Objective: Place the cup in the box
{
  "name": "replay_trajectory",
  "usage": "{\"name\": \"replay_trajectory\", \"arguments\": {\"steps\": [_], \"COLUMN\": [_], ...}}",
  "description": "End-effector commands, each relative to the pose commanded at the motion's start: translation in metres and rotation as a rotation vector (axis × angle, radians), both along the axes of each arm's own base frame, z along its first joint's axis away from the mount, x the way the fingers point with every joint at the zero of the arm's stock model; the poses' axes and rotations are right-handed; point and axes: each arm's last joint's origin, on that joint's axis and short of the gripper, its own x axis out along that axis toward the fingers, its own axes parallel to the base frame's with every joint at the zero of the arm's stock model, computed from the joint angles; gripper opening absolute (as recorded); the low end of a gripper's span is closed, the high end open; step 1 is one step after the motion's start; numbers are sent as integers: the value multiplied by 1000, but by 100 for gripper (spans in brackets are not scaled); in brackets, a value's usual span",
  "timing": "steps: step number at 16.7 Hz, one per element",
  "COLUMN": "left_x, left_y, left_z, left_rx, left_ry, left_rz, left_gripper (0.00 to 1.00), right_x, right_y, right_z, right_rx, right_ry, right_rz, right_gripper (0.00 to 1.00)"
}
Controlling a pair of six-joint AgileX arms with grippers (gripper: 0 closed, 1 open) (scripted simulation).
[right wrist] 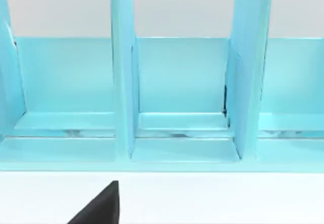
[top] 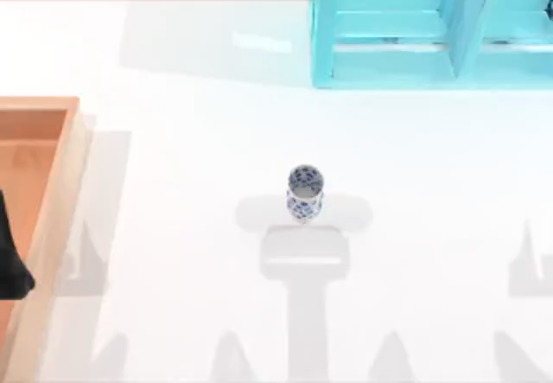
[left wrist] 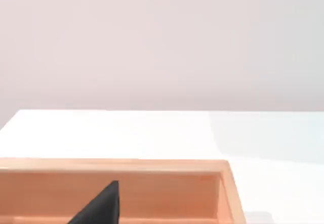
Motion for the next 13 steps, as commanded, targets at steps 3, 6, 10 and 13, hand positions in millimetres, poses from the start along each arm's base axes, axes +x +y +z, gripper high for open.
{"name": "replay_trajectory", "arguments": {"steps": [3,6,10,13], "left_x": [0,0,6,22], "left_y": [0,-4,-14,-27], "left_z": [2,19,70,123], "left_rx": [-2,-16,-46,-71], "left_ry": [4,53,195,331], "left_rz": [-4,-42,-135,-213], "left_gripper": [100,100,100,100], "right_x": [0,0,0,0], "right_y": [0,0,0,0], "right_z": [0,0,0,0], "right_rx": [0,0,0,0], "right_ry": [0,0,0,0], "right_rz": [0,0,0,0], "right_gripper": [100,100,100,100]}}
